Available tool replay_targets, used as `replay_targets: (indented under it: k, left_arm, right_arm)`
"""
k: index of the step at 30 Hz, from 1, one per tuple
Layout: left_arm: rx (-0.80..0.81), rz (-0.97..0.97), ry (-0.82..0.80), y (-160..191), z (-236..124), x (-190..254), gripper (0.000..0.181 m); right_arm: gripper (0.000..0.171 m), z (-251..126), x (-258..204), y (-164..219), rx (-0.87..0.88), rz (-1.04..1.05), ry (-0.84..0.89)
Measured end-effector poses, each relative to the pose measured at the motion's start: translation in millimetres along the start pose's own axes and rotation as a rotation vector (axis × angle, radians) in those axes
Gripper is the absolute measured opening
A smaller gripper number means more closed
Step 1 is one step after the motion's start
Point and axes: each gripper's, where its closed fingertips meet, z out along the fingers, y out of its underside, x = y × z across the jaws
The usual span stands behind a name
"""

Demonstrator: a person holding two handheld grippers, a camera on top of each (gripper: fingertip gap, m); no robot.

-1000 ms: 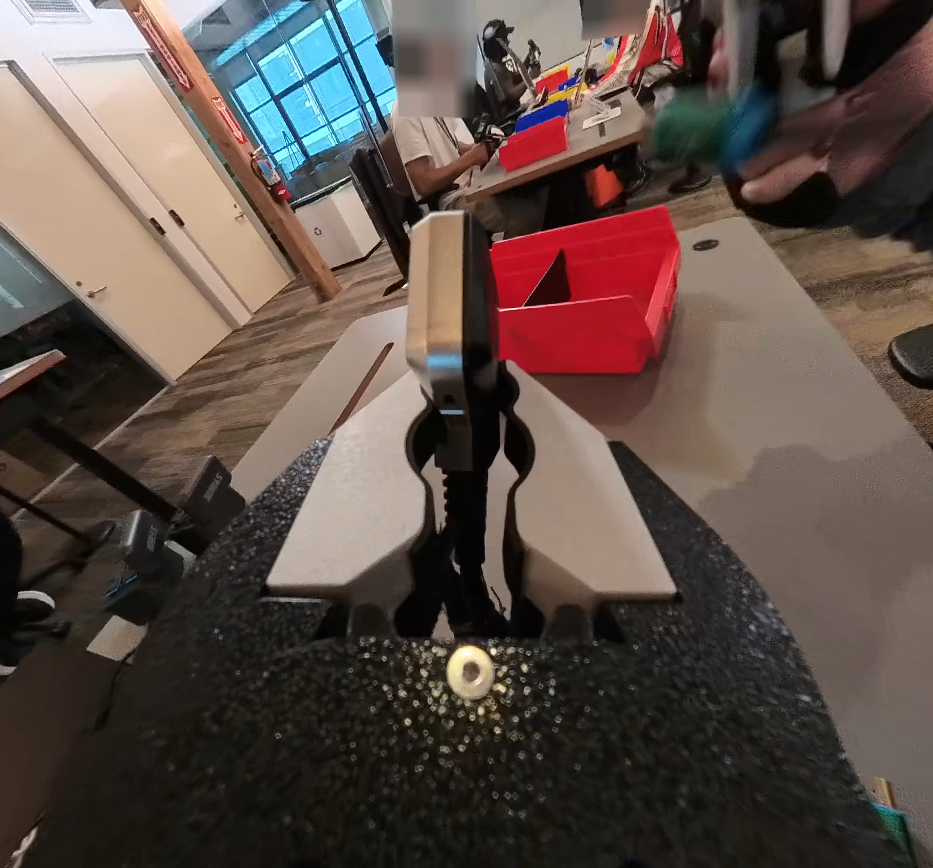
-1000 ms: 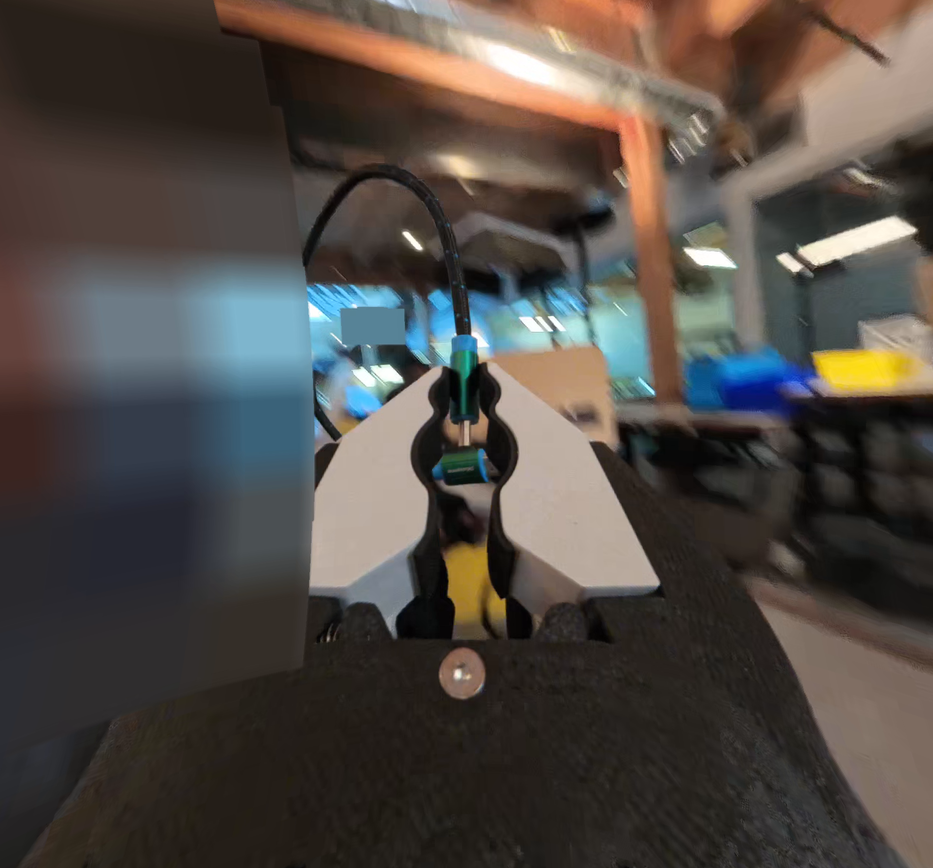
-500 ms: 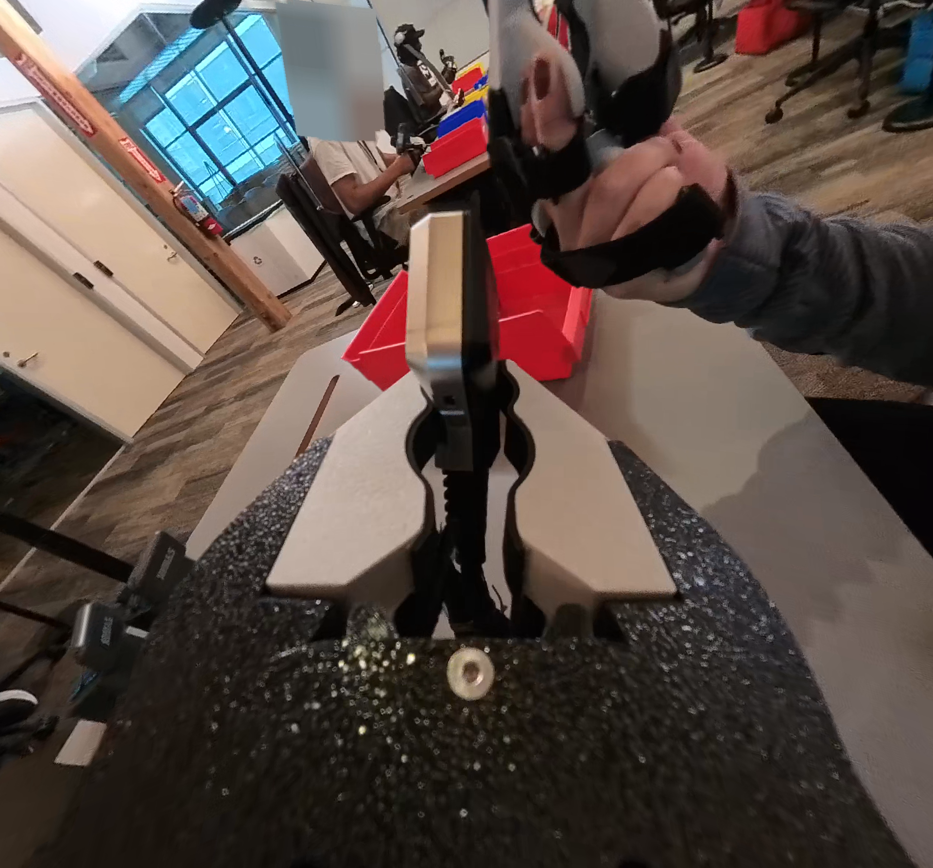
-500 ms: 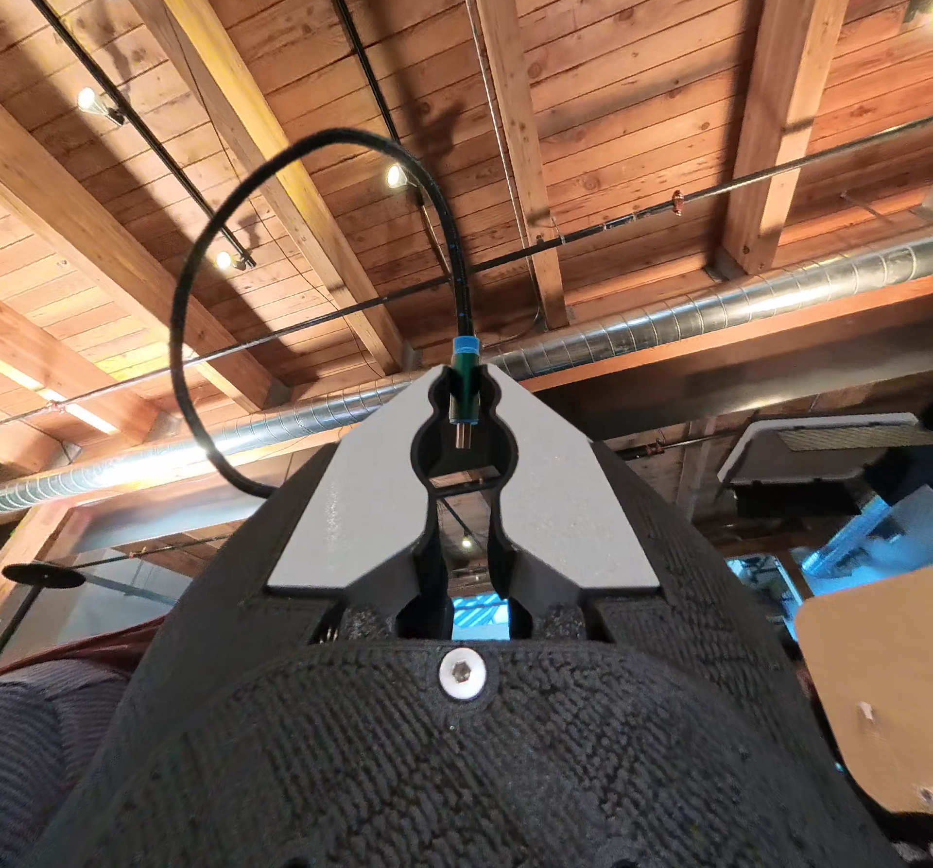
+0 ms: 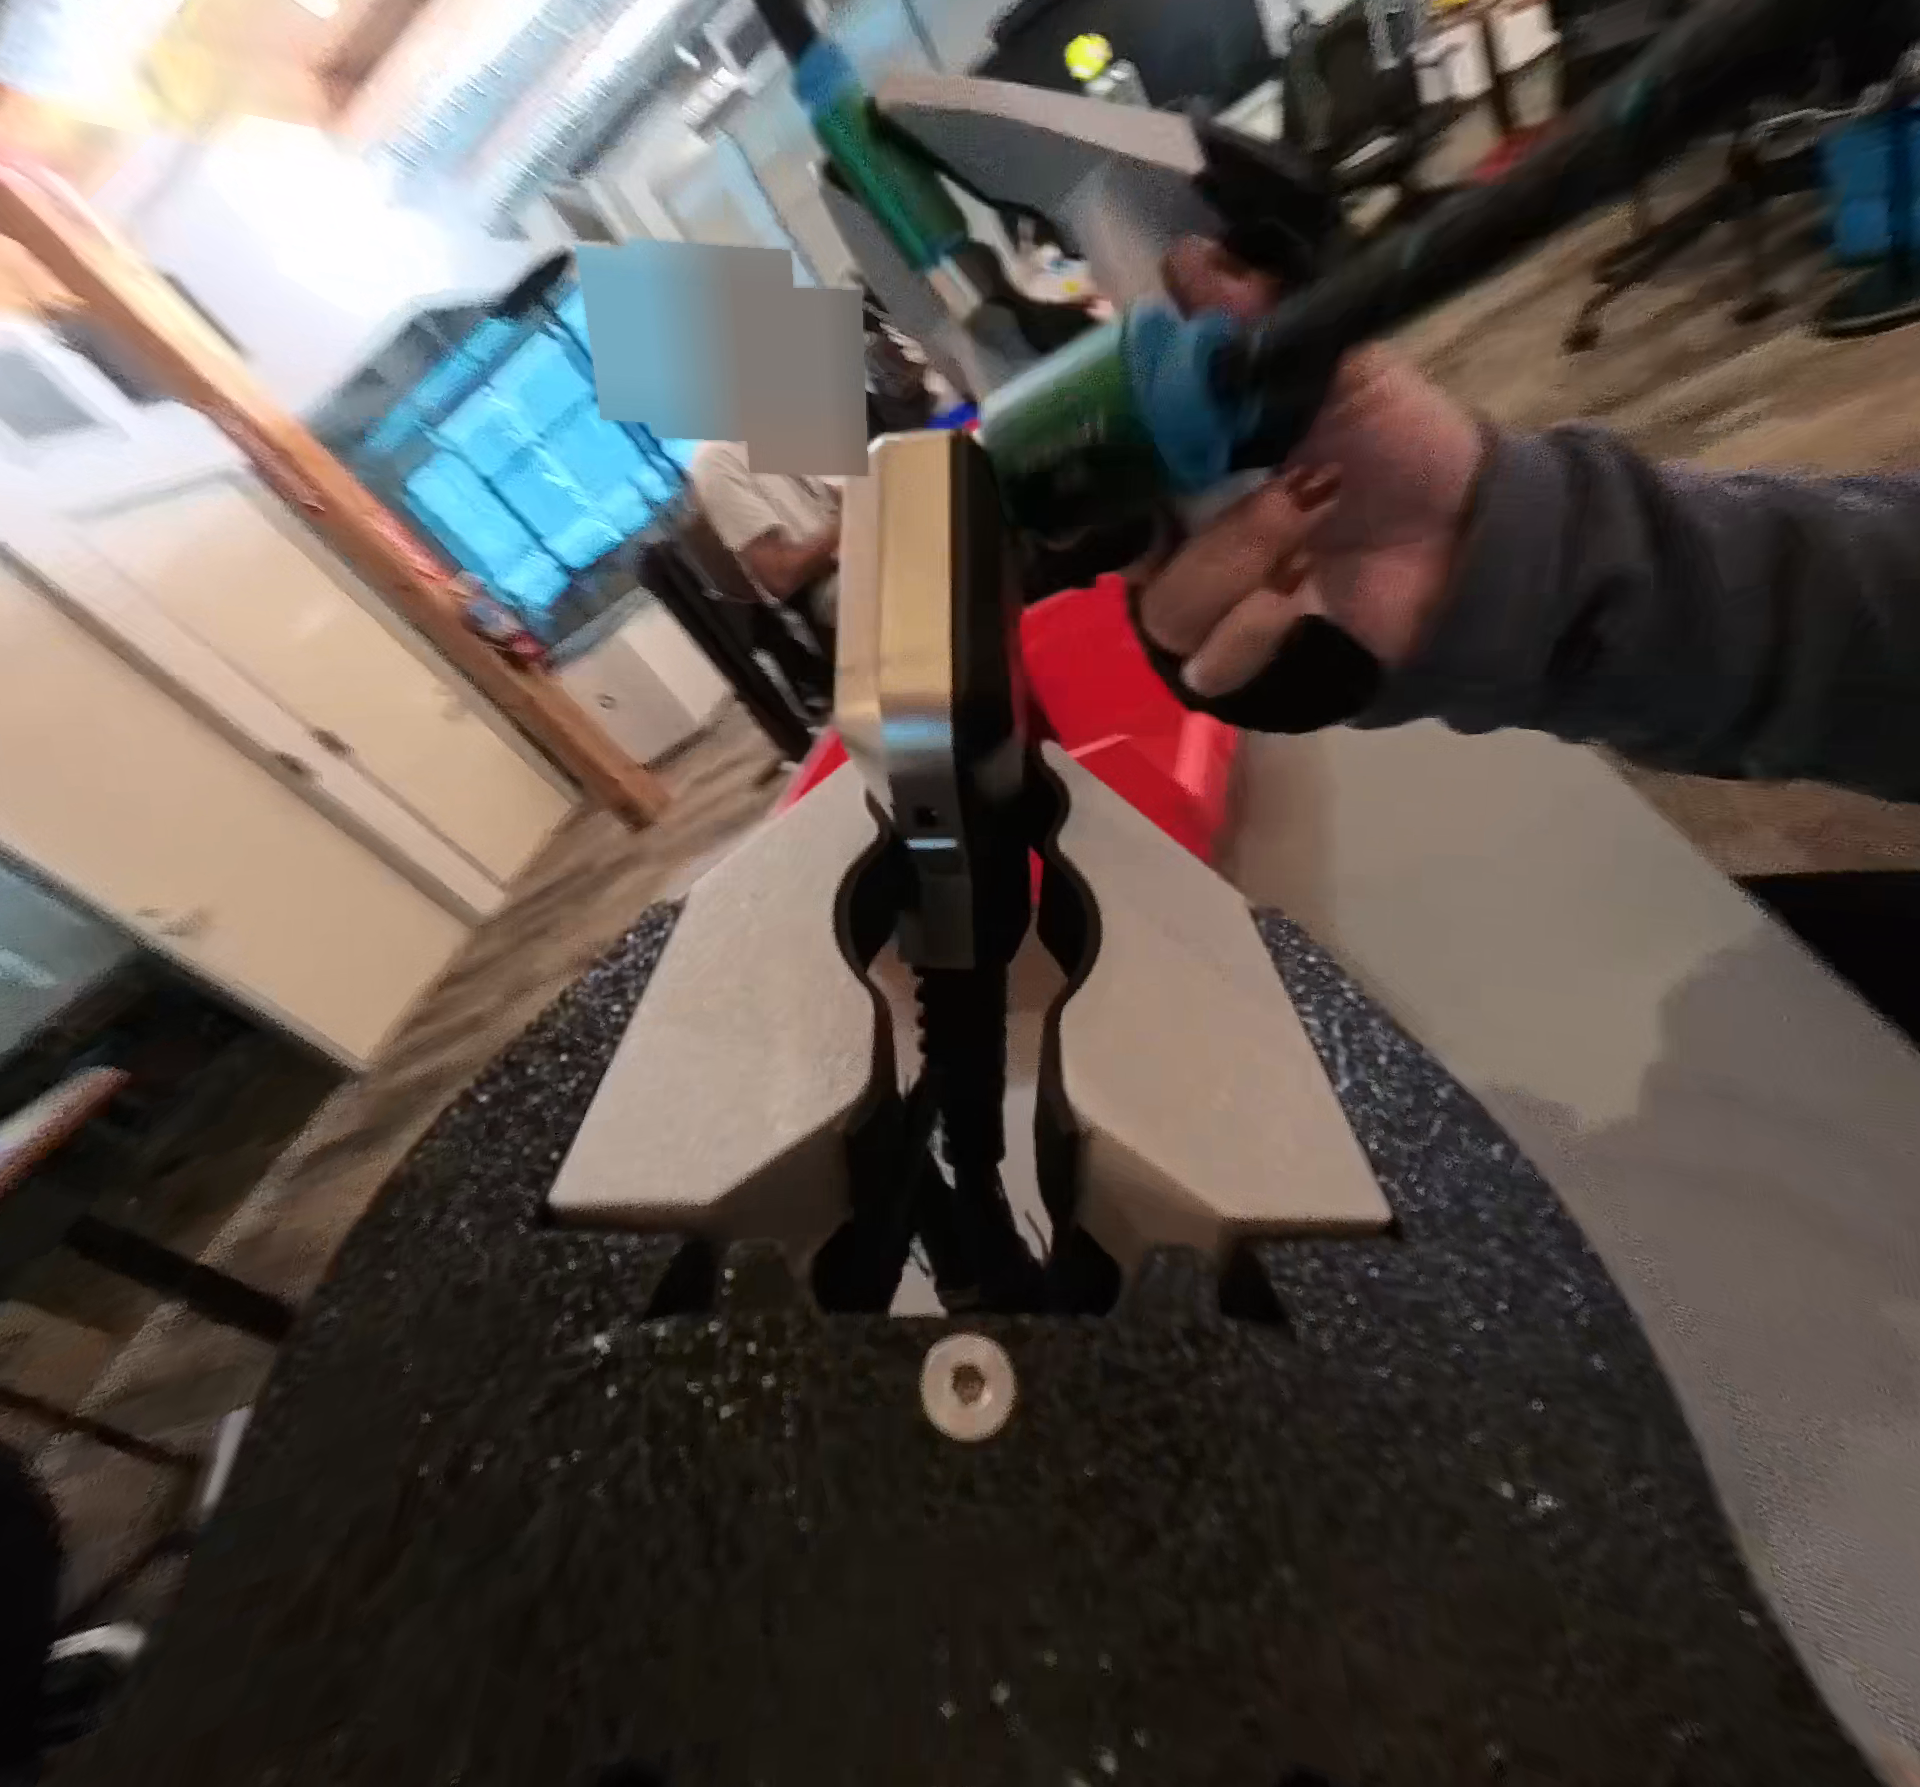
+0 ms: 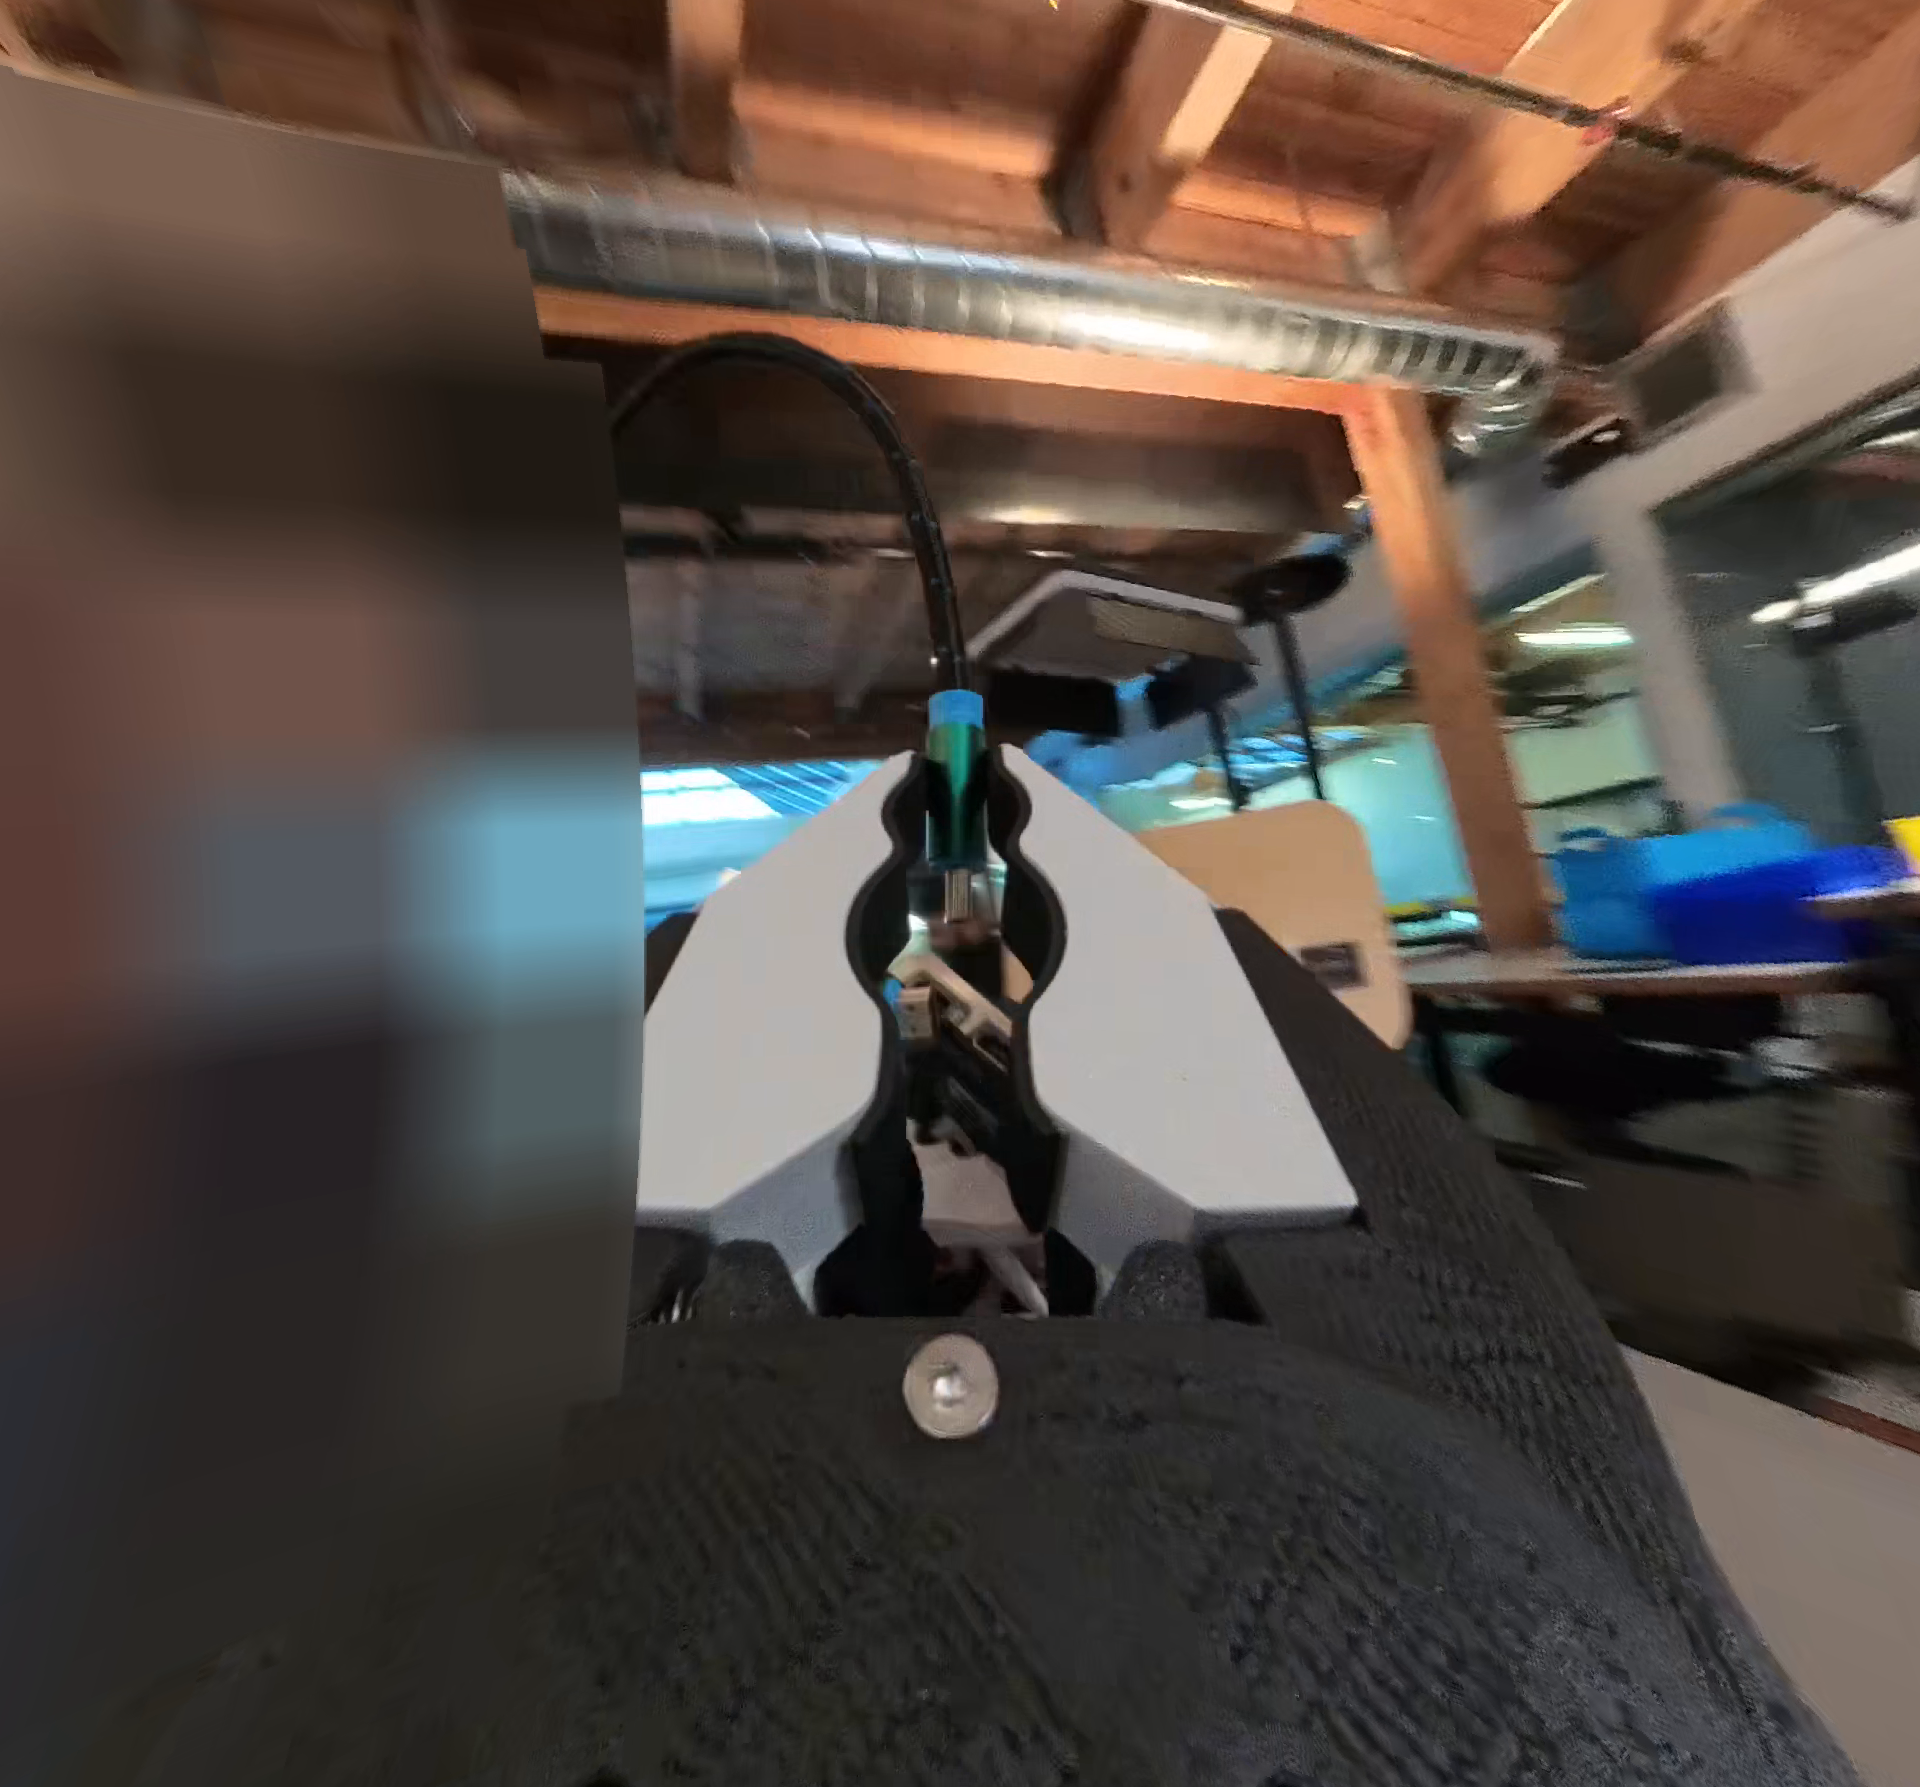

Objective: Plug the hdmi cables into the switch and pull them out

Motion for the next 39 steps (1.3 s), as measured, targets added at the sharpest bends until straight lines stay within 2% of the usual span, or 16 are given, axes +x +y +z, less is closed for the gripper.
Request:
replay_targets:
  k: [1, 4, 8, 18, 21, 29, 35, 39]
  left_arm:
    - [0.018, 0.056, -0.071, -0.3, -0.8, -7.5, 0.019]
    - [0.042, 0.28, -0.311, -2.5, -8.2, -27.6, 0.019]
    - [0.037, 0.564, -0.567, -12.6, -23.5, -41.1, 0.019]
    - [-0.122, 0.804, -0.659, -4.0, -29.3, -54.0, 0.019]
    - [-0.183, 0.792, -0.656, 3.8, -28.5, -60.3, 0.02]
    - [-0.269, 0.469, -0.612, 27.3, -29.5, -78.6, 0.02]
    - [-0.282, 0.406, -0.522, 36.3, -20.9, -70.7, 0.019]
    - [-0.274, 0.384, -0.489, 40.5, -19.1, -68.8, 0.019]
  right_arm:
    - [0.009, 2.6, 0.9, 3.2, -0.023, -0.055, 0.044]
    - [0.01, 10.7, -0.4, 4.1, -0.014, -0.15, 0.151]
    - [0.01, 17.4, -0.3, 15.1, 0.025, -0.148, 0.254]
    - [0.009, 11.2, 10.4, 46.6, 0.021, -0.014, 0.271]
    - [0.009, 5.1, 16.7, 59.5, -0.036, -0.022, 0.289]
    - [0.009, -22.6, 37.1, 94.4, -0.302, -0.204, 0.363]
    - [0.011, -39.6, 50.7, 116.8, -0.553, -0.302, 0.397]
    - [0.013, -44.5, 50.1, 130.9, -0.725, -0.266, 0.358]
